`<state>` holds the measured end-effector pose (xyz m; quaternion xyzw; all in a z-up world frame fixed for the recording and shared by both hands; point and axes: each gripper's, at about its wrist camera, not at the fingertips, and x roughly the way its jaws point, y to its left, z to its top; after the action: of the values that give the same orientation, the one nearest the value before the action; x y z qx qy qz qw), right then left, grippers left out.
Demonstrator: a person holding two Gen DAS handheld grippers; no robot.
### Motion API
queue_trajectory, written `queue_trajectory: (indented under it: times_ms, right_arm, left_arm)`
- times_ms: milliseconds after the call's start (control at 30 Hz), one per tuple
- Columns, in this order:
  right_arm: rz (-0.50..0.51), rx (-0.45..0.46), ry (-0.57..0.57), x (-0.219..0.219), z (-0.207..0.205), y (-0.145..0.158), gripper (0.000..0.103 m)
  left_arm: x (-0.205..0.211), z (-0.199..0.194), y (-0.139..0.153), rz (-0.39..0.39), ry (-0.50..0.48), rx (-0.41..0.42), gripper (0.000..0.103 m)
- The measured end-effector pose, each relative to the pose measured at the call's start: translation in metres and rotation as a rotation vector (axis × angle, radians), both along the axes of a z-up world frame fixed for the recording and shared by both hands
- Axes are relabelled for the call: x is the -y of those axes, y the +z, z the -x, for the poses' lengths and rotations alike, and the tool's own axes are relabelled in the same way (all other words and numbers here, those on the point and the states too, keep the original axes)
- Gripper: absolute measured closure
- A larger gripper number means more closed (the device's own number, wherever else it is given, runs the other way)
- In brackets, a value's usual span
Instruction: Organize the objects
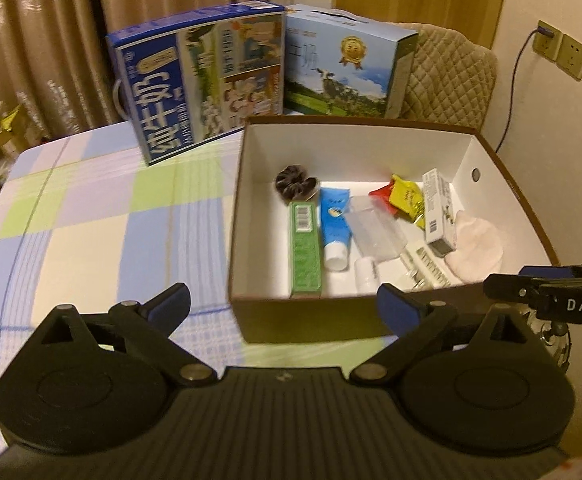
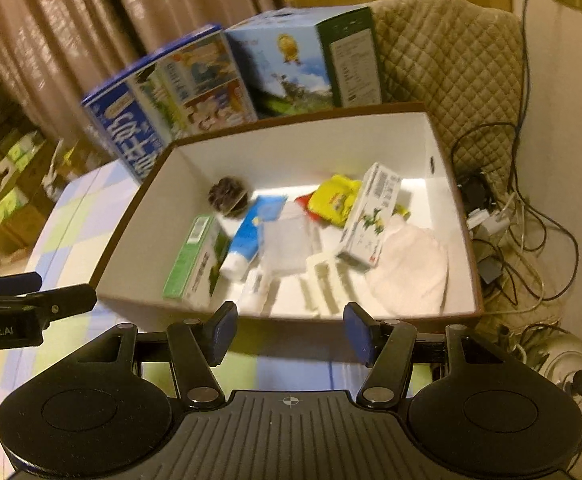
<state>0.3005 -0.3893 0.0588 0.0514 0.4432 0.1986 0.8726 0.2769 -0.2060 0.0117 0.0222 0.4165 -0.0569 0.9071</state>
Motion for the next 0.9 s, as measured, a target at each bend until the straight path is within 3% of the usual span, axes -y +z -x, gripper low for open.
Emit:
queue_trajectory:
  times_ms: [467,667,900]
  right_arm:
    - [0.024,0.004,0.058,-0.038,0.053,0.006,0.047]
    - [0.034,0.003,0.073,-0.07,0.08,0.01,0.047]
    - [0.04,0.001,0.098,-0.105,0.116,0.011,0.047]
  left_arm:
    - [-0.046,0.063,0.011,-0.017,0.051,0.039,0.001]
    - [-0.076,0.082,0.01,-0.062,0.066,-0.027,0.001]
    - [-0.117,0.113,0.012,-0.006,0.085,-0.046,0.001]
